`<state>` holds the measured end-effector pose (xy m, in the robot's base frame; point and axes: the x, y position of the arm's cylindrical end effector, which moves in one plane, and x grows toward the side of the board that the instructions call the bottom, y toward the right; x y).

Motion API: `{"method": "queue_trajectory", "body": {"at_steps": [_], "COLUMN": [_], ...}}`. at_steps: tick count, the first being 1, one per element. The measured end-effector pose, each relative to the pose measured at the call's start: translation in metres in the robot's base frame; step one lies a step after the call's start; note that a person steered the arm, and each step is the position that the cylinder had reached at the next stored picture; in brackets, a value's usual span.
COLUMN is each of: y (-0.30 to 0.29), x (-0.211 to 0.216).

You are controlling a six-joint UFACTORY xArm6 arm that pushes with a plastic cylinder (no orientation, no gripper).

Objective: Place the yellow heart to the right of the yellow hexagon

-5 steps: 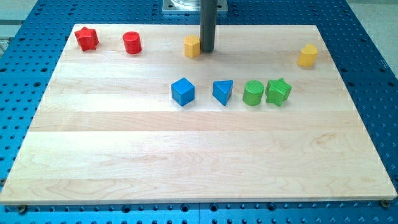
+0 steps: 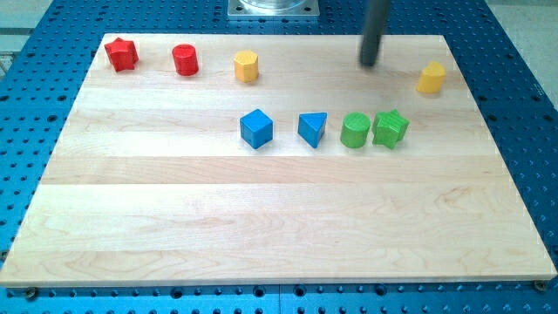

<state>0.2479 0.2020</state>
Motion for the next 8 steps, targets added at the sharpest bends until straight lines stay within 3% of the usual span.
{"method": "queue_trajectory", "body": {"at_steps": [1, 2, 4, 6, 7, 8], "y": [0.093, 0.143, 0.077, 0.060, 0.010, 0.019], "x": [0.015, 0.023, 0.053, 0.082, 0.041, 0.046]}}
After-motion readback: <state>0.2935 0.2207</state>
